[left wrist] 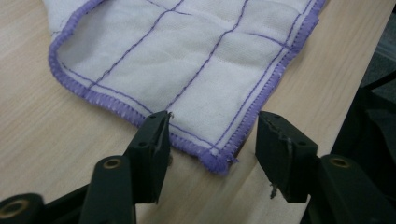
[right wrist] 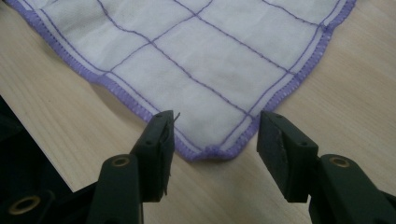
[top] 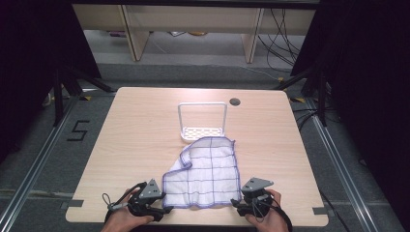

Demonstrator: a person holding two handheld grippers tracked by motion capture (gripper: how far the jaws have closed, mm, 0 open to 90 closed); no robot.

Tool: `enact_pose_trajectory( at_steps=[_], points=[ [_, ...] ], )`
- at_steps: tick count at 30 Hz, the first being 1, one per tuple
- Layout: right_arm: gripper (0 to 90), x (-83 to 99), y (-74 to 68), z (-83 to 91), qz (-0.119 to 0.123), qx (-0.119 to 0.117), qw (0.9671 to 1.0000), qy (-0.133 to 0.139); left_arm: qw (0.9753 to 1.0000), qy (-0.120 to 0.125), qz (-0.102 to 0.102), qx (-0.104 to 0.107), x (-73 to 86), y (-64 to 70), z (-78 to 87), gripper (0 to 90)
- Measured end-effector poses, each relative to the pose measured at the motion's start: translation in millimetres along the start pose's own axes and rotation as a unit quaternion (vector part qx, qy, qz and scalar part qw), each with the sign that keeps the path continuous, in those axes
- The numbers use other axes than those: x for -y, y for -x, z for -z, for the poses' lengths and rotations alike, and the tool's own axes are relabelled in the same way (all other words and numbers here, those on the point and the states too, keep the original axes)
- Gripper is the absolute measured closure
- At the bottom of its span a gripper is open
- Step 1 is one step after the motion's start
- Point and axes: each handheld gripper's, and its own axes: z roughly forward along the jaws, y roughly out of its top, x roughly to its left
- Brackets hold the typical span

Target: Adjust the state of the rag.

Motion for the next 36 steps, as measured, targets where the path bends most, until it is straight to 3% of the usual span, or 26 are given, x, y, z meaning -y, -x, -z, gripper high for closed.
enact_pose_trajectory(
  at_steps=[2, 3, 4, 5, 8, 10, 12, 13, 14, 15, 16, 19, 23, 25, 28, 30, 31, 32, 33, 34, 35, 36],
  points=[
    [48.0, 0.2, 0.1, -1.9, 0.006, 0.0, 1.0, 0.002, 1.0, 0.0, 0.002, -0.002, -0.4, 1.4, -0.6, 52.0],
    [48.1, 0.4, -0.8, -4.2, 0.007, 0.0, 1.0, 0.006, 0.9998, -0.003, -0.016, -0.01, -1.1, -0.6, -1.0, 52.0],
    [50.0, -1.0, -1.8, -7.8, 0.012, -0.001, 0.9999, 0.004, 0.9997, -0.001, -0.021, -0.01, -1.1, -0.1, -1.3, 61.9],
    [51.5, -1.7, -1.6, -7.9, 0.019, -0.003, 0.9998, -0.007, 0.9997, -0.001, -0.021, -0.01, -1.1, -0.1, -1.3, 65.1],
    [62.1, -2.1, -3.4, -11.7, 0.026, -0.006, 0.9995, -0.015, 0.9991, 0.006, -0.041, -0.001, -2.3, 2.8, -2.6, 79.2],
    [73.6, -2.4, -3.7, -11.2, 0.033, -0.01, 0.9993, -0.015, 0.9994, 0.009, -0.032, 0.012, -1.6, 4.1, -3.2, 83.3],
    [84.0, -1.8, -4.0, -11.6, 0.041, -0.007, 0.9991, -0.011, 0.9993, 0.006, -0.036, 0.01, -1.5, 2.8, -2.8, 84.7],
    [86.5, -2.1, -2.5, -9.8, 0.058, -0.006, 0.9981, -0.019, 0.999, 0.013, -0.039, 0.018, -1.4, 2.7, -0.1, 85.2],
    [87.4, -2.1, -3.4, -8.9, 0.057, -0.004, 0.9982, -0.019, 0.999, 0.02, -0.027, 0.027, -1.0, 4.7, 1.0, 85.3],
    [87.7, -2.0, -4.1, -7.1, 0.061, -0.001, 0.9979, -0.019, 0.9985, 0.019, -0.047, 0.021, -1.7, 3.6, 4.6, 85.4],
    [87.9, -2.0, -4.3, -4.0, 0.071, 0.002, 0.9974, -0.016, 0.9985, 0.029, -0.037, 0.029, -1.4, 6.0, 6.9, 85.5],
    [88.1, -0.8, -7.5, 11.0, 0.077, 0.0, 0.997, 0.0, 0.9976, 0.043, -0.034, 0.041, 0.8, 10.7, 17.2, 85.5],
    [88.0, 8.6, -14.7, 26.0, 0.078, -0.004, 0.9967, 0.021, 0.9967, 0.042, -0.035, 0.06, 9.3, 21.3, 25.2, 85.3],
    [87.9, 14.7, -18.6, 26.7, 0.072, -0.015, 0.9972, 0.013, 0.9966, 0.039, -0.032, 0.065, 13.2, 26.3, 25.0, 85.1],
    [87.1, 19.6, -19.7, 23.6, 0.073, -0.018, 0.9972, 0.0, 0.9969, 0.028, -0.033, 0.066, 15.2, 25.8, 22.9, 83.5],
    [83.6, 21.2, -18.8, 19.7, 0.059, -0.022, 0.998, -0.006, 0.9971, 0.026, -0.013, 0.071, 16.1, 26.2, 21.0, 78.2],
    [79.4, 20.9, -17.7, 19.8, 0.052, -0.023, 0.9983, -0.014, 0.9975, 0.017, -0.027, 0.063, 15.4, 22.6, 22.0, 73.3],
    [70.6, 21.2, -16.7, 17.9, 0.047, -0.019, 0.9987, -0.01, 0.9975, 0.017, -0.027, 0.063, 15.4, 22.6, 22.0, 64.9],
    [70.6, 21.2, -16.7, 17.9, 0.047, -0.019, 0.9987, -0.01, 0.9976, 0.025, -0.004, 0.064, 15.1, 22.9, 21.5, 64.9],
    [60.0, 21.2, -15.3, 16.9, 0.03, -0.015, 0.9994, 0.001, 0.9976, 0.032, 0.008, 0.06, 13.2, 20.2, 23.6, 52.9],
    [60.0, 21.2, -15.3, 16.9, 0.03, -0.015, 0.9994, 0.001, 0.9976, 0.032, 0.008, 0.06, 13.2, 20.2, 23.6, 47.9],
    [52.1, 18.3, -11.7, 21.3, 0.025, -0.006, 0.9996, 0.013, 0.9977, 0.045, 0.02, 0.047, 8.1, 15.0, 26.5, 43.0]
  ],
)
